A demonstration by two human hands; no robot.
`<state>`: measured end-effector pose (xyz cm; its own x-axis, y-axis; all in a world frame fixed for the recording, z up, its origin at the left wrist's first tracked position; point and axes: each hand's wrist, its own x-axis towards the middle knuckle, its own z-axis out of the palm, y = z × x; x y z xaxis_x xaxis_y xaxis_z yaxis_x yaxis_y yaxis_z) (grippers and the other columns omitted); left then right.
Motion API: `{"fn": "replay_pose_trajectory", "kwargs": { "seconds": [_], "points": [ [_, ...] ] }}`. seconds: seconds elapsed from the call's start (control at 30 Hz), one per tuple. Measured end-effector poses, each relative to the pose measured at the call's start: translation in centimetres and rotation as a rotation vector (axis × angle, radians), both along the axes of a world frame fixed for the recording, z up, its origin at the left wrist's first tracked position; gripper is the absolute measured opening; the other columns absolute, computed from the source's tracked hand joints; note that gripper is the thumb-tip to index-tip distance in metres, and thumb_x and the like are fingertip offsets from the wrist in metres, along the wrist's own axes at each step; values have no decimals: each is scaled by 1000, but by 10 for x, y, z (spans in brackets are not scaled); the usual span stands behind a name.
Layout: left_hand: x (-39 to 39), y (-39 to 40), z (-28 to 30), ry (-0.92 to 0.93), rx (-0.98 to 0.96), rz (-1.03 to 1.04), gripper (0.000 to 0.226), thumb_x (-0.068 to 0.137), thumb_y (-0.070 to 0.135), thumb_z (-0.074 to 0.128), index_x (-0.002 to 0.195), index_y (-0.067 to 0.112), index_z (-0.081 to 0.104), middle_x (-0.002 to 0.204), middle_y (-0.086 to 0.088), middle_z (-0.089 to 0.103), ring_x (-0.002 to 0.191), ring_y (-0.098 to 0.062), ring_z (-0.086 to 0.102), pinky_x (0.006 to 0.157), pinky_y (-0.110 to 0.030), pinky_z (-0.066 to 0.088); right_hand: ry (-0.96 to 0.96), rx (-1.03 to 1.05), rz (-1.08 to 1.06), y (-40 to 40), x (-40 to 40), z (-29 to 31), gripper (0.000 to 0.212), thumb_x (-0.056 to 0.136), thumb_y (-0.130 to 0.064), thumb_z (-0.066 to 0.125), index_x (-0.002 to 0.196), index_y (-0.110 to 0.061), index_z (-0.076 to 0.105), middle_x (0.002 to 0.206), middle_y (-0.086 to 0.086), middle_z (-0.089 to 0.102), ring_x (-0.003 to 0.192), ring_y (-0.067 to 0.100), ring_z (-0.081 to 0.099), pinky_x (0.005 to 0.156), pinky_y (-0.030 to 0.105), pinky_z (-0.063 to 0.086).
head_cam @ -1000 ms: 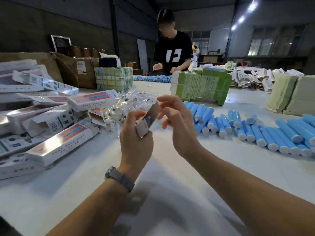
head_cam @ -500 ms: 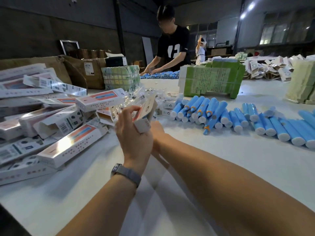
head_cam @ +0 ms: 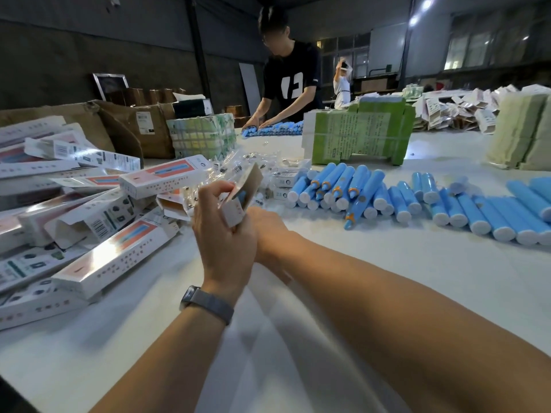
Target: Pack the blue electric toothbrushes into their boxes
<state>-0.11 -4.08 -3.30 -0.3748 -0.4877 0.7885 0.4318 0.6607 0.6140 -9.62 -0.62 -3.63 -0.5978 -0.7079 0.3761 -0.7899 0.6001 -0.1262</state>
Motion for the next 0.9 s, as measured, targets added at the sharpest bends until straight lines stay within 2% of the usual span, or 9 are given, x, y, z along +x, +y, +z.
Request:
{"fn": "replay_pose_trajectory", "kwargs": {
  "seconds": [0.1,0.17,0.23,0.33,0.43,0.53,0.6,0.73,0.9],
  "points": [
    [-2,-2,-2,22,-21,-24,40,82,6,58,112,26,41,103,20,51,99,1,60,80,-10,47,-20,81,-58,10,-5,11,9,88,-21,59,97,-18,57,104,7,67,99,30,63,70,33,45],
    [-1,-2,-1,45,-52,-35,39,80,8,58,112,24,41,100,24,49,88,4,57,76,-19,51,-95,147,-66,21,-8,17,20,85,-16,61,104,-18,55,107,7,67,102,30,63,73,32,47],
    [0,1,-2,49,-79,-55,39,80,4,60,110,20,41,96,13,51,86,-8,56,75,-35,56,-189,138,-71,40,-6,26,41,86,-12,59,126,-18,52,116,10,65,107,30,60,82,33,50],
    [1,9,-3,30,-87,-79,37,79,2,61,111,9,43,97,13,48,88,-11,53,77,-48,56,-379,-254,-33,82,9,48,68,88,-5,56,150,-22,35,103,11,61,87,22,59,71,30,46],
    [6,17,-1,22,-80,-105,48,77,5,60,109,31,35,97,23,46,85,-7,50,72,-45,55,-421,-738,172,120,38,74,71,88,2,59,147,-29,36,88,2,58,73,18,58,68,36,54],
    [11,25,1,-28,-49,-191,65,81,-7,65,106,43,30,100,32,49,88,-25,59,73,-53,58,-323,-1026,361,141,70,88,57,84,3,65,126,-31,51,76,-18,62,72,6,65,69,27,58],
    [13,31,2,-46,-53,-236,72,81,-9,67,107,46,30,99,40,51,88,-28,61,72,-54,59,-249,-1084,446,145,89,91,47,81,-2,69,110,-34,51,79,-20,63,77,5,65,72,31,60],
    [14,36,-1,-68,-74,-306,67,81,-10,69,107,39,31,100,18,61,86,-27,67,68,-55,59,-105,-1035,487,138,107,90,47,83,1,71,105,-31,44,83,-17,61,79,12,68,68,35,61],
    [15,38,-1,-62,-136,-338,59,81,-9,73,112,21,33,99,-3,63,83,-28,69,63,-52,57,282,-785,302,138,102,80,48,83,-6,72,117,-27,45,81,-8,64,78,10,64,63,19,47]
  ]
}}
